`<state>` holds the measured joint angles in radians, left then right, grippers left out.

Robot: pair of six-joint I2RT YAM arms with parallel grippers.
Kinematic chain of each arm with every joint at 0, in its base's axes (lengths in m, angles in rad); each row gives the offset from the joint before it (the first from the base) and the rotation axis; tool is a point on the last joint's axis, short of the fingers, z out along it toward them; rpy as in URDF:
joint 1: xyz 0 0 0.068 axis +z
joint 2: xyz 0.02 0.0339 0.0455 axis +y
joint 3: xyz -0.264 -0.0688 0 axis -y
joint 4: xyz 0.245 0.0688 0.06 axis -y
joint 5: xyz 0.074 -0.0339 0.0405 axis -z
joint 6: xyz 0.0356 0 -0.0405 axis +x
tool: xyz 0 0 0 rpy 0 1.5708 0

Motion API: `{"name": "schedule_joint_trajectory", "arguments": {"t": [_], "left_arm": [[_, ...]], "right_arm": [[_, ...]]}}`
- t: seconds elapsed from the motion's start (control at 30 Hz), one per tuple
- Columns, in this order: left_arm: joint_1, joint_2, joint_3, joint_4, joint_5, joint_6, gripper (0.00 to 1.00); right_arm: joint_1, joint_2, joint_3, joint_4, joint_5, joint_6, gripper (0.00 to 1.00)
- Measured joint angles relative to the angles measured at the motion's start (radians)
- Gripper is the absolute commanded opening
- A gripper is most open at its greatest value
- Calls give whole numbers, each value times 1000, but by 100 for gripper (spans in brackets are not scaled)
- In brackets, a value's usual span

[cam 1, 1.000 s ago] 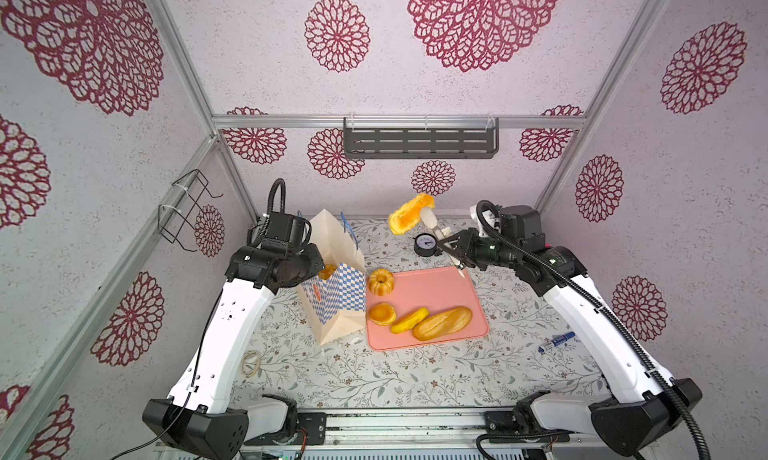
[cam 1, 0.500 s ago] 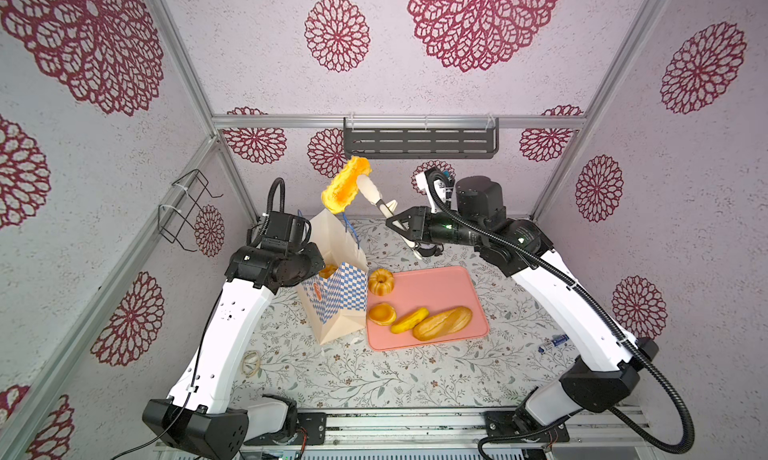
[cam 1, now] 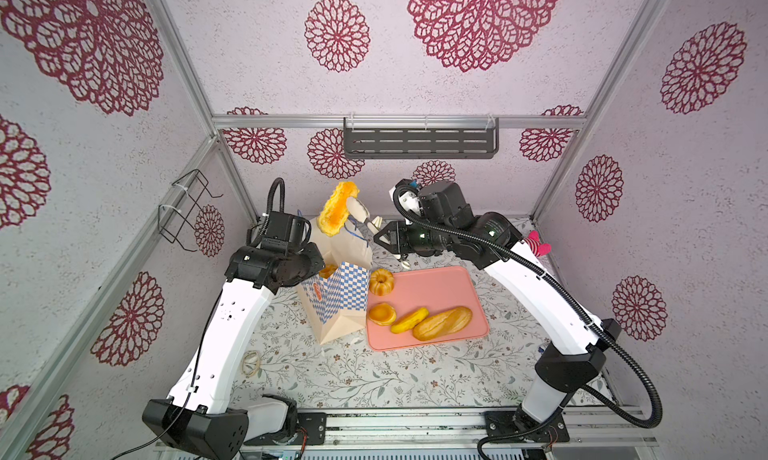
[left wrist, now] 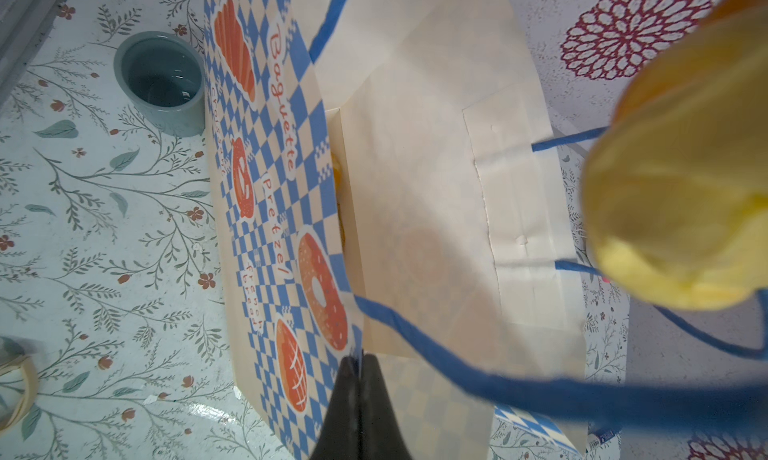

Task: Place the fake bread into the paper bag
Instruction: 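Lower the ridged bun into the bag and open the tongs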

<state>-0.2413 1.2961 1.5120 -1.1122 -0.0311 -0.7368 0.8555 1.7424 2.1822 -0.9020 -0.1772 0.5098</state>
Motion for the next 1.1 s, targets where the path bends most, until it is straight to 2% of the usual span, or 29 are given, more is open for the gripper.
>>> {"name": "schedule_joint_trajectory", "arguments": {"t": [0.4, 0.57, 0.73, 0.9, 1.1], "left_arm": [[0, -6, 0, 0, -3, -4, 0], [0, -6, 0, 0, -3, -8, 0], [0, -6, 0, 0, -2, -13, 0], [0, -7, 0, 1, 0, -15, 0], [0, -12, -8, 6, 0, -15, 0]], "right_arm": [[53, 41, 15, -170, 100, -117, 1], [56, 45, -3, -173, 99, -124, 19], [58, 45, -34, -157, 95, -118, 29], [58, 45, -49, -123, 95, -103, 36], [56, 38, -49, -77, 102, -77, 37]]}}
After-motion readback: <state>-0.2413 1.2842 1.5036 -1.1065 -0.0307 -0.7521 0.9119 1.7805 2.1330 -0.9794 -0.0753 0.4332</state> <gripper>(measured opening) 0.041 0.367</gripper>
